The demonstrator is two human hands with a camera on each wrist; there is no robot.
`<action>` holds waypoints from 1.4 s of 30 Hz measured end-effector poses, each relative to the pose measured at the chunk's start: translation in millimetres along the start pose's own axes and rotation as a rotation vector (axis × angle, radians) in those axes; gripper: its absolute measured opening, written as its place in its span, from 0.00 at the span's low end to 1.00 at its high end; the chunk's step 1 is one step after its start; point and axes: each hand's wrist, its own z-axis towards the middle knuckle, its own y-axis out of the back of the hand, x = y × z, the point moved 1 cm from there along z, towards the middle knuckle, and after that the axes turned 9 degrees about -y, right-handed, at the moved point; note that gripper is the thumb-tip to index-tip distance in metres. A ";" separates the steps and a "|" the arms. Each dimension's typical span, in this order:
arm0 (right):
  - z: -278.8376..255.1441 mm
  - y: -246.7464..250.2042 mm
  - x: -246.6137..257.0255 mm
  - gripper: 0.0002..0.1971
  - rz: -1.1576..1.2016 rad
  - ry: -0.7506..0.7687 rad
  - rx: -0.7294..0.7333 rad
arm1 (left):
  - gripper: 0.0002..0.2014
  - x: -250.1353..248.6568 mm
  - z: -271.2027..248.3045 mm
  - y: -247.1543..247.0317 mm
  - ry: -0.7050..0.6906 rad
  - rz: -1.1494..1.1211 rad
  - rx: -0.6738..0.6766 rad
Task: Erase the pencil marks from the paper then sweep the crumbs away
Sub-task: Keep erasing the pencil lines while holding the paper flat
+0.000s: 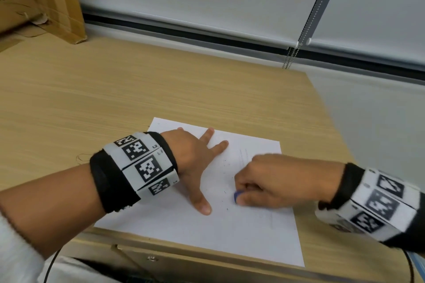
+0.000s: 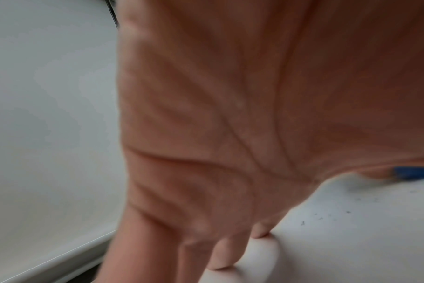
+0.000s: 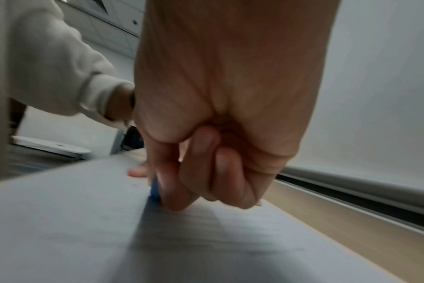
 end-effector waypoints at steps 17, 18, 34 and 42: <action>-14.5 -7.9 15.3 0.16 -0.021 0.064 -0.012 | 0.70 1.5 4.0 -1.6 0.008 -0.010 0.005; -17.8 -10.9 20.3 0.16 -0.019 0.093 0.011 | 0.70 1.6 4.5 -1.9 0.006 -0.004 0.005; 30.8 22.7 -2.0 0.15 0.167 -0.040 0.091 | 0.68 1.9 3.6 -3.7 -0.003 0.028 -0.050; 14.6 35.7 -17.3 0.16 0.126 -0.150 -0.097 | 0.70 5.2 2.8 -4.1 0.007 -0.011 -0.040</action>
